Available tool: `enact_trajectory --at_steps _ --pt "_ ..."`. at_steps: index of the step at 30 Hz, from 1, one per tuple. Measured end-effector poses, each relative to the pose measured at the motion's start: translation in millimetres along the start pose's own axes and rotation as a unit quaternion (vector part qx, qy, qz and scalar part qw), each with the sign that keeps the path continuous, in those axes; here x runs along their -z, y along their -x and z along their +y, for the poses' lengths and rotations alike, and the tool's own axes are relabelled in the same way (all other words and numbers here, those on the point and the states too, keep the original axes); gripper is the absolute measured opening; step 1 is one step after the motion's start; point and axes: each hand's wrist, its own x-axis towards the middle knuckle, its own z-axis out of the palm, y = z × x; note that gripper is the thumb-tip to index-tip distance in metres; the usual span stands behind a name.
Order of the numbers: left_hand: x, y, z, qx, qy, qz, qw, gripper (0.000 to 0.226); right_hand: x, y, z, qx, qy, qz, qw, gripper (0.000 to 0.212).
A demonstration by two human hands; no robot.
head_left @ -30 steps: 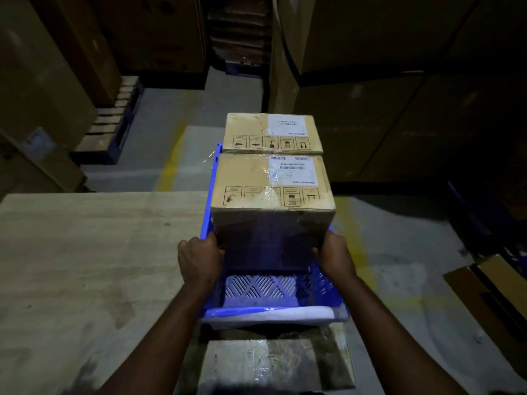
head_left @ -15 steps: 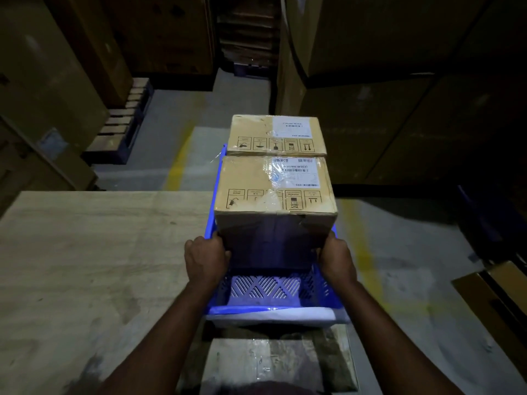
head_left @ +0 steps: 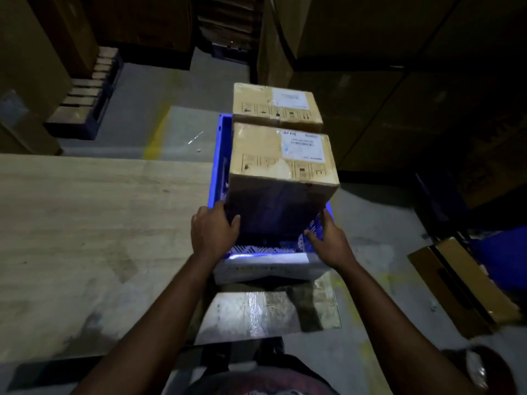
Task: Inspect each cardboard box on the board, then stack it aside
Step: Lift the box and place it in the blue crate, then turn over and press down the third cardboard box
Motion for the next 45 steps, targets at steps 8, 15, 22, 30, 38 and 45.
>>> enact_trajectory --at_steps 8,15,22,30,38,45 --pt "15 96 0 -0.068 0.141 0.049 0.987 0.056 -19 86 -15 0.038 -0.046 0.055 0.997 0.067" --pt "14 228 -2 -0.04 0.201 0.081 0.975 0.061 -45 188 18 0.051 -0.144 0.09 0.984 0.061" --pt "16 392 -46 0.044 0.169 -0.011 0.985 0.061 -78 303 33 0.076 -0.151 -0.059 0.984 0.059" --pt "36 543 -143 0.2 0.182 0.022 0.962 0.06 -153 432 -8 0.134 -0.083 -0.224 0.962 0.061" --pt "69 712 -250 0.297 0.2 0.054 0.932 0.053 -245 588 -73 0.229 0.007 -0.334 0.914 0.059" --pt "109 876 -357 0.413 0.228 0.101 0.876 0.078 -333 742 -151 0.321 0.045 -0.433 0.841 0.058"
